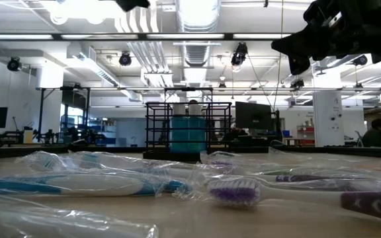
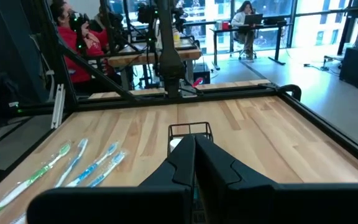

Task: Pick & Place toothbrushing station
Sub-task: Put the orange toothbrush into the black mesh organizer

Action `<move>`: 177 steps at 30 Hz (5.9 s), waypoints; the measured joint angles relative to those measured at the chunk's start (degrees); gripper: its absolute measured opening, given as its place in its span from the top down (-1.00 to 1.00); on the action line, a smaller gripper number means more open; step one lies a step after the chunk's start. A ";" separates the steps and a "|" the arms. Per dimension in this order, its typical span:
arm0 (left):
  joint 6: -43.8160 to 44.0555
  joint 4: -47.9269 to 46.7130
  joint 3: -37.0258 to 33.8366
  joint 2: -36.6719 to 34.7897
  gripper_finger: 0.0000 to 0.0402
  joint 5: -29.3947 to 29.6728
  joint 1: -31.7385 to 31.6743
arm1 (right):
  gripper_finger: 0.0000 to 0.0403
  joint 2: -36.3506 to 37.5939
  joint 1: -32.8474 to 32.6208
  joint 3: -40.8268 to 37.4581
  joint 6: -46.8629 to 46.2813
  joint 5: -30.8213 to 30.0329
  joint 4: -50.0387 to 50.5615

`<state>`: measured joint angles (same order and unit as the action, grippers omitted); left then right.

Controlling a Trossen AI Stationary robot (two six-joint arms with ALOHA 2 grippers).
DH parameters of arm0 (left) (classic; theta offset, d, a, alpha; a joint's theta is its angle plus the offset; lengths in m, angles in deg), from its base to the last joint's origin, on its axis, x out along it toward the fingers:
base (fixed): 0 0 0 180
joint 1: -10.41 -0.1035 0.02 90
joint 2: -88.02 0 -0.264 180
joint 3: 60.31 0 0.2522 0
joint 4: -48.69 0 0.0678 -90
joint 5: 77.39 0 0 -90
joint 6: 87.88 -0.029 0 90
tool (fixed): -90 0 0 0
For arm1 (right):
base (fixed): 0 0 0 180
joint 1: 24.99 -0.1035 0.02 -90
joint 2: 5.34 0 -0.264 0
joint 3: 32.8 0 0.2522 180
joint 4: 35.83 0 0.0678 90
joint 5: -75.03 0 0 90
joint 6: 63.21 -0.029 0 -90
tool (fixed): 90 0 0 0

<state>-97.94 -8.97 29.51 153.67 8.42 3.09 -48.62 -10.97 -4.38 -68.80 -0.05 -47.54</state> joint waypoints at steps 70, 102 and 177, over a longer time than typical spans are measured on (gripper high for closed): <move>6.03 42.76 -62.21 -54.49 0.94 3.63 -3.51 | -0.26 -58.73 -28.23 61.89 -33.38 -17.87 85.17; 6.23 42.79 -62.24 -54.47 0.94 3.58 -3.53 | -0.14 -58.90 -32.52 43.49 -46.33 -11.90 63.62; 5.33 42.97 -62.26 -54.27 0.94 3.85 -3.51 | 0.94 8.39 -7.42 -5.50 0.31 -19.01 -10.14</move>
<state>-92.61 34.00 -32.75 99.40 12.27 -0.42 -40.23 -18.39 -9.88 -68.50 -19.06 -57.68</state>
